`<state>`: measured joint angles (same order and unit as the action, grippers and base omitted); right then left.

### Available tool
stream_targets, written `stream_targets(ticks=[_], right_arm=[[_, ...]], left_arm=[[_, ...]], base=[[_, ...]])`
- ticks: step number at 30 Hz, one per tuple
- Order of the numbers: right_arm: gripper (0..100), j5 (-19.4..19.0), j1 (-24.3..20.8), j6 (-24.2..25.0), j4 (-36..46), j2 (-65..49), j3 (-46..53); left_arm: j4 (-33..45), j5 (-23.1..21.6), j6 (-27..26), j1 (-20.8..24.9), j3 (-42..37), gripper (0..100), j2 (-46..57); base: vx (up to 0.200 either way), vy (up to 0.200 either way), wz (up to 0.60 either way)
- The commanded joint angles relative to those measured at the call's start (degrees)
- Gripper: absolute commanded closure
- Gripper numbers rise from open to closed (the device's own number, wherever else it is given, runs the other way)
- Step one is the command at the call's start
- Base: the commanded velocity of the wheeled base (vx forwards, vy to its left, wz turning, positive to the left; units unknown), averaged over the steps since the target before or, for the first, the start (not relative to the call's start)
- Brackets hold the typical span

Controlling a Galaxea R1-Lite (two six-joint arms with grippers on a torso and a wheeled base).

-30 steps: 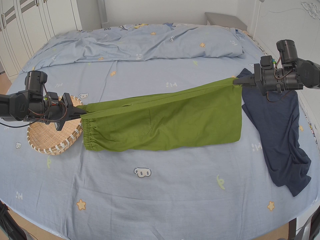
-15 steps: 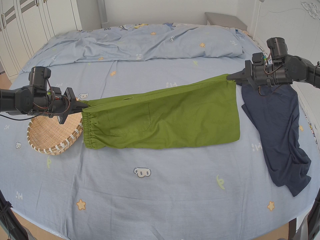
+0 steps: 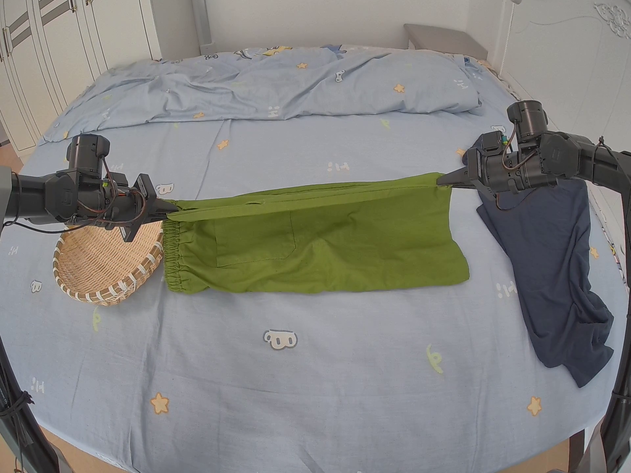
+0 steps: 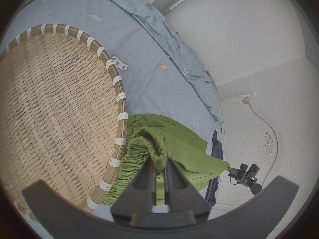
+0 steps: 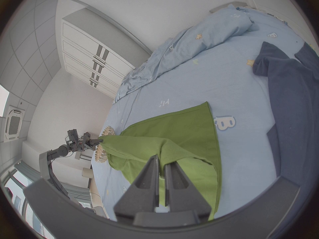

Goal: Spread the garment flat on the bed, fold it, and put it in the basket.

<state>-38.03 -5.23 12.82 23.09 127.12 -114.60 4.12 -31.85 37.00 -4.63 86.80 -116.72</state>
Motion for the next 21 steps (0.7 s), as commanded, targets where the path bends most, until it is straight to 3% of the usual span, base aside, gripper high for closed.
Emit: stream_targets(ticks=[1, 4, 11, 16, 21], right_arm=[[100, -0.11, 0.04, -1.22, -0.24, 0.14, 0.01], [100, -0.02, 0.31, -3.33, -7.18, -1.53, 0.01], [100, -0.02, 0.13, -1.31, -26.43, -1.97, 12.04], [100, -0.02, 0.13, 2.2, -30.82, -1.53, 12.65], [100, 0.33, -0.13, 2.29, -32.23, -0.74, 12.56]], left_arm=[[-0.17, -0.05, -0.17, 0.15, -0.4, 100, -0.17], [-0.17, -0.05, -1.31, 0.5, -0.93, 100, 0.01], [-0.96, 0.04, -4.74, 0.59, -2.33, 100, -0.08], [-3.42, 0.04, -4.57, 0.06, -2.42, 100, -0.26], [-5.44, 0.04, -4.3, -0.03, -2.07, 100, -0.52]], base=[[0.0, 0.0, 0.0], [0.0, 0.0, 0.0], [0.0, 0.0, 0.0], [0.0, 0.0, 0.0], [0.0, 0.0, 0.0]])
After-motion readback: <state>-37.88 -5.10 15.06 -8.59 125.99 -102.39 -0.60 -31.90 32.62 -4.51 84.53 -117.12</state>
